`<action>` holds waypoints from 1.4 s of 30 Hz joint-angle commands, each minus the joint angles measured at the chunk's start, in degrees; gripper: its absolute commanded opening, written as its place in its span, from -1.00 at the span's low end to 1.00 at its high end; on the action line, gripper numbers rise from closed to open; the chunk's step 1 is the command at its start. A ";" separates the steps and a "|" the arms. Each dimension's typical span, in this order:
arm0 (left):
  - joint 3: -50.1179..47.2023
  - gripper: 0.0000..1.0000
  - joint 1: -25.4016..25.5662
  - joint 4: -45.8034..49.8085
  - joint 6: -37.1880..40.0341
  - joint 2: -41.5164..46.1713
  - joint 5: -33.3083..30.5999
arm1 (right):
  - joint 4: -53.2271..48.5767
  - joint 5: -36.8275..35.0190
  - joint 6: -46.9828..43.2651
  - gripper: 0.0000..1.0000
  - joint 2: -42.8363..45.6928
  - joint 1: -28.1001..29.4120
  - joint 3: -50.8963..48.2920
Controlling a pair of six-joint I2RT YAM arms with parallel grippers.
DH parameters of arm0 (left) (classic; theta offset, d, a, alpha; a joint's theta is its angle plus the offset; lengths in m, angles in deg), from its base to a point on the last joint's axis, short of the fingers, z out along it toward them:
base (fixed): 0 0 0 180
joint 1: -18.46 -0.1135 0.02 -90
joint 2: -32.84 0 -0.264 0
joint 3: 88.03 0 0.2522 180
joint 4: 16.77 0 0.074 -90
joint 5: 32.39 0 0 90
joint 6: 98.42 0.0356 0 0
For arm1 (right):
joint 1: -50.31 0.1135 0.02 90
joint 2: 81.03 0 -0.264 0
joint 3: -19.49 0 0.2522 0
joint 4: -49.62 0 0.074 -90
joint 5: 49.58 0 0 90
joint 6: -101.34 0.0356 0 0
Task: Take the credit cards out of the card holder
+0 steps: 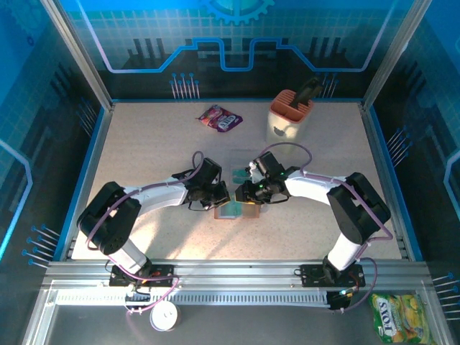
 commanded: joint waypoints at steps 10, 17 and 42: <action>-2.28 -0.89 0.32 1.45 1.47 -0.91 -1.53 | 3.09 2.36 1.43 -0.23 -3.63 0.64 0.46; -3.73 -0.90 0.29 0.93 1.38 -0.84 -1.49 | 2.41 1.38 1.21 -0.24 -4.57 0.83 0.71; -4.80 -0.94 0.27 0.49 1.48 -2.50 -0.98 | 6.15 2.58 4.09 -0.56 -3.19 1.60 -0.93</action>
